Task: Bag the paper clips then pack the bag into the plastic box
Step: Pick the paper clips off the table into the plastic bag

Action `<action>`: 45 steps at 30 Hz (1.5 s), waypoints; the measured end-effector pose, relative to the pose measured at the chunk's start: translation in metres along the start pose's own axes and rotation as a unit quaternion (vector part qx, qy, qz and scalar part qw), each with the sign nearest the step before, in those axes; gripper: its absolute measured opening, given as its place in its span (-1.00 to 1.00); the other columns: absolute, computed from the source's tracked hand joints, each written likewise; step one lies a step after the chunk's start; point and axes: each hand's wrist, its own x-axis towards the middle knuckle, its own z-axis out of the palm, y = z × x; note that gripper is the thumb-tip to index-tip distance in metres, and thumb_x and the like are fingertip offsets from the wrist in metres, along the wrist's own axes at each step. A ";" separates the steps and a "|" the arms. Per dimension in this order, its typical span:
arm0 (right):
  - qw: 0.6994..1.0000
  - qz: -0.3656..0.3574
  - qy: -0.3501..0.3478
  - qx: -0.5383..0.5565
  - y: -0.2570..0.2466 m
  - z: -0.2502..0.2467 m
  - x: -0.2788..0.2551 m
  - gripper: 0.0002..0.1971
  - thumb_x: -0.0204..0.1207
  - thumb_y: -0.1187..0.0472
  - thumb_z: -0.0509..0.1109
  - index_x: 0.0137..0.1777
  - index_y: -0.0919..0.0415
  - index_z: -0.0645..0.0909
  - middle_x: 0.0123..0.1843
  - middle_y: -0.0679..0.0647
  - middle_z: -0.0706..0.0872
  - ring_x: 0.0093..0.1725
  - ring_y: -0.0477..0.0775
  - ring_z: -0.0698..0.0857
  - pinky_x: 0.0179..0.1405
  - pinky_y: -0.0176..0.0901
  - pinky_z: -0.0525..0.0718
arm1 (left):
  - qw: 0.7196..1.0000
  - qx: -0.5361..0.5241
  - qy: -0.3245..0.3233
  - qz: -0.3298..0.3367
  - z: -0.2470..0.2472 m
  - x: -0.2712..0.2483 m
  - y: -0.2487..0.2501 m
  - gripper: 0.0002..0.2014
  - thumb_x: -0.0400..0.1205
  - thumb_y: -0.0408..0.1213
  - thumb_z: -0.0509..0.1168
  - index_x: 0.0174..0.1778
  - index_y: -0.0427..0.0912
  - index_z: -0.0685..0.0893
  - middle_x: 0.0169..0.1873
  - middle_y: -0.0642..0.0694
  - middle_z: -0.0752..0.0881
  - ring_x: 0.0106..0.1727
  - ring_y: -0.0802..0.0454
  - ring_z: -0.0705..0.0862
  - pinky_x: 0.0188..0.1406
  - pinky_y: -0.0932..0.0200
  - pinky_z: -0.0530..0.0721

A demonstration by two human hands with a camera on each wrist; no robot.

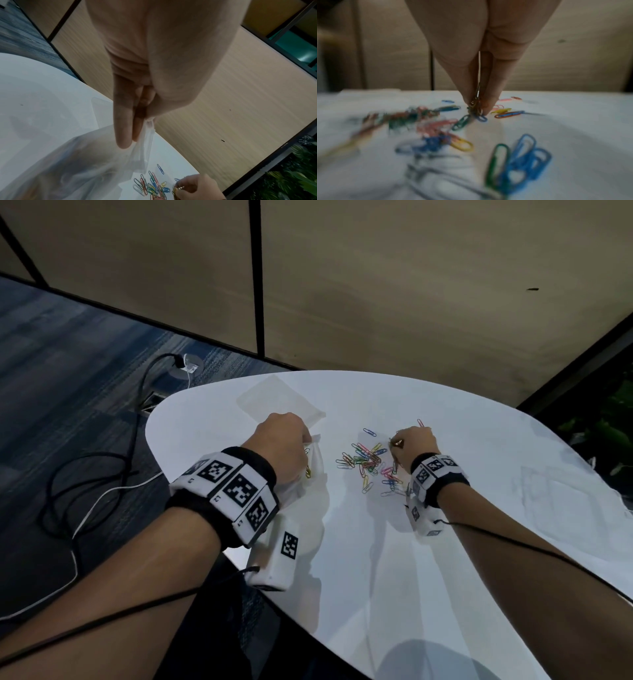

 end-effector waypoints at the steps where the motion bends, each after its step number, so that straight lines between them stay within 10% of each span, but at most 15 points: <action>1: 0.998 0.029 0.009 0.055 0.006 -0.003 -0.001 -0.85 0.52 0.23 0.46 0.01 0.15 0.83 0.01 0.11 0.84 0.06 0.16 0.76 0.15 -0.10 0.73 | 1.000 0.001 -0.002 -0.001 0.000 0.001 0.000 -0.63 0.66 -0.46 0.21 0.34 -0.15 0.73 0.28 -0.23 0.72 0.26 -0.20 0.71 0.23 0.05 0.70; 4: 0.956 0.114 -0.006 0.272 0.024 -0.010 -0.006 -0.90 0.39 0.17 0.61 -0.10 0.08 0.85 -0.07 0.03 0.86 -0.05 0.07 0.82 0.20 -0.08 0.74 | 1.000 0.006 0.000 -0.001 0.001 0.002 0.003 -0.64 0.68 -0.45 0.21 0.34 -0.15 0.74 0.32 -0.22 0.70 0.27 -0.19 0.71 0.19 0.09 0.68; 6: 0.874 0.148 -0.029 0.461 0.024 -0.021 -0.014 -0.91 0.37 0.27 0.63 -0.13 0.18 0.84 -0.10 0.20 0.86 -0.20 0.13 0.84 0.10 0.00 0.79 | 1.000 0.007 0.003 0.000 0.003 0.002 0.007 -0.65 0.68 -0.45 0.20 0.33 -0.17 0.74 0.32 -0.21 0.70 0.27 -0.18 0.71 0.18 0.11 0.66; 9: 0.741 0.119 -0.069 0.657 0.001 -0.043 -0.037 -0.78 0.46 0.42 0.53 0.09 0.47 0.73 -0.06 0.35 0.79 -0.25 0.10 0.81 -0.13 -0.20 0.82 | 1.000 0.005 -0.001 -0.002 0.007 0.003 0.013 -0.65 0.68 -0.46 0.19 0.31 -0.18 0.74 0.34 -0.21 0.69 0.29 -0.17 0.70 0.22 0.10 0.67; 12: 0.693 0.065 -0.145 0.703 -0.037 -0.061 -0.068 -0.76 0.51 0.42 0.47 0.16 0.48 0.69 -0.09 0.26 0.80 -0.18 0.05 0.81 -0.18 -0.30 0.78 | 1.000 -0.004 -0.002 -0.008 0.009 0.004 0.018 -0.65 0.66 -0.47 0.22 0.31 -0.18 0.73 0.31 -0.20 0.71 0.24 -0.18 0.74 0.23 0.09 0.70; 30: 0.885 -0.008 -0.088 0.457 -0.097 -0.038 -0.111 -0.89 0.36 0.32 0.49 -0.25 0.13 0.83 -0.30 0.16 0.85 -0.23 0.13 0.86 0.01 0.08 0.83 | 0.997 -0.075 0.014 -0.009 0.018 0.005 0.031 -0.72 0.66 -0.40 0.30 0.26 -0.22 0.78 0.14 -0.24 0.79 0.13 -0.21 0.79 0.25 -0.07 0.76; 36: 0.951 -0.123 -0.050 0.279 -0.105 -0.042 -0.108 -0.76 0.35 0.39 0.38 -0.36 0.07 0.80 -0.48 -0.04 0.70 -0.38 0.07 0.72 -0.30 -0.12 0.74 | 0.998 -0.056 0.007 0.009 0.017 0.001 0.032 -0.69 0.65 -0.44 0.22 0.12 -0.16 0.86 0.06 -0.21 0.82 0.13 -0.17 0.78 0.21 -0.02 0.76; 40: 0.936 -0.207 -0.141 0.248 -0.096 -0.053 -0.098 -0.63 0.40 0.43 0.37 -0.49 -0.06 0.65 -0.56 -0.24 0.64 -0.45 -0.16 0.57 -0.29 -0.23 0.57 | 0.998 -0.067 0.007 0.005 0.014 0.000 0.033 -0.72 0.66 -0.41 0.27 0.20 -0.18 0.82 0.09 -0.22 0.82 0.14 -0.17 0.78 0.22 0.01 0.75; 43: 0.857 -0.143 -0.201 0.452 -0.072 -0.064 -0.079 -0.79 0.48 0.53 0.38 -0.16 0.28 0.80 -0.17 0.16 0.83 -0.14 0.06 0.80 -0.09 -0.10 0.80 | 0.997 -0.074 0.015 0.008 0.012 0.000 0.033 -0.70 0.68 -0.40 0.26 0.27 -0.17 0.79 0.17 -0.21 0.79 0.19 -0.15 0.77 0.27 0.04 0.73; 45: 0.864 -0.066 -0.134 0.481 -0.044 -0.059 -0.049 -0.78 0.53 0.50 0.34 -0.12 0.29 0.80 -0.08 0.23 0.82 -0.01 0.20 0.79 -0.09 -0.04 0.81 | 0.997 -0.071 0.012 0.010 0.014 0.001 0.032 -0.68 0.69 -0.43 0.23 0.32 -0.19 0.76 0.23 -0.22 0.77 0.25 -0.16 0.75 0.36 0.02 0.70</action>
